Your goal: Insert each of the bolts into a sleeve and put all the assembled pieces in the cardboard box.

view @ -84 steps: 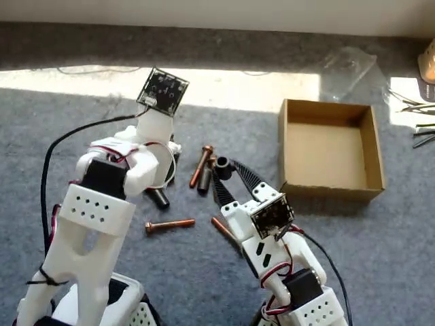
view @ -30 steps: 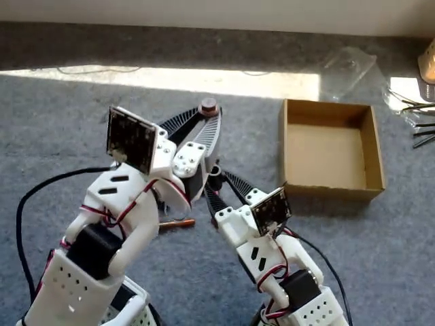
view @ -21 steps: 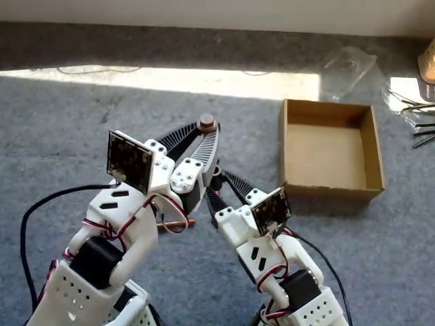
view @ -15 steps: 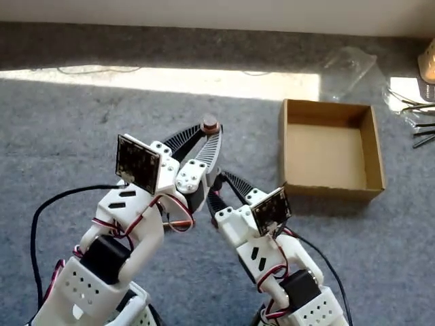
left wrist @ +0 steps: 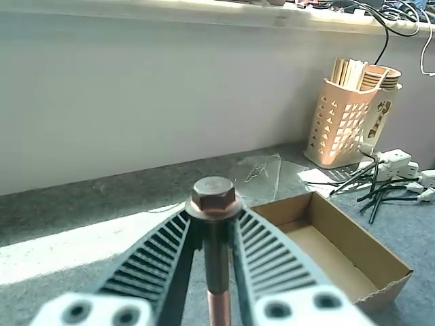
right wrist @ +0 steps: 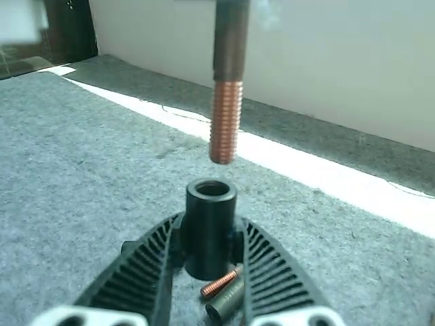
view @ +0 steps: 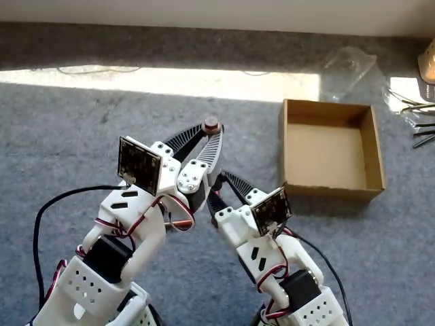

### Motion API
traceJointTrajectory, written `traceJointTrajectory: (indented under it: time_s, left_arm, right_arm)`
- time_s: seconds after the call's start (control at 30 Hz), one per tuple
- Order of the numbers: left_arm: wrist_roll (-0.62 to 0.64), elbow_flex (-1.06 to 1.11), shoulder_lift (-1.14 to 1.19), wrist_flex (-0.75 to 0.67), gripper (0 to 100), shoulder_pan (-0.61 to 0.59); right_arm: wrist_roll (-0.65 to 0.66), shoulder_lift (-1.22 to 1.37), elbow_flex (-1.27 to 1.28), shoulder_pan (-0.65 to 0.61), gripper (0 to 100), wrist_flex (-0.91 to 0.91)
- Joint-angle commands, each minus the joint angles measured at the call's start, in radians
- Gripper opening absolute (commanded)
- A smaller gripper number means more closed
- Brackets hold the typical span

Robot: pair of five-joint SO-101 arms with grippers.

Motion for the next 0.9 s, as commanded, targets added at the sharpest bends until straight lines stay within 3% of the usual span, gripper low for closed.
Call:
traceJointTrajectory:
  time_s: [0.0, 0.17, 0.87]
  left_arm:
    - [0.021, -0.007, -0.025, -0.026, 0, 0.013]
    - [0.083, -0.012, -0.025, 0.025, 0, 0.013]
    - [0.077, 0.001, -0.025, 0.069, 0, 0.013]
  right_arm:
    - [0.014, -0.013, 0.124, -0.007, 0.5, -0.001]
    - [0.014, -0.013, 0.122, -0.007, 0.5, -0.001]
    - [0.014, -0.013, 0.122, -0.007, 0.5, -0.001]
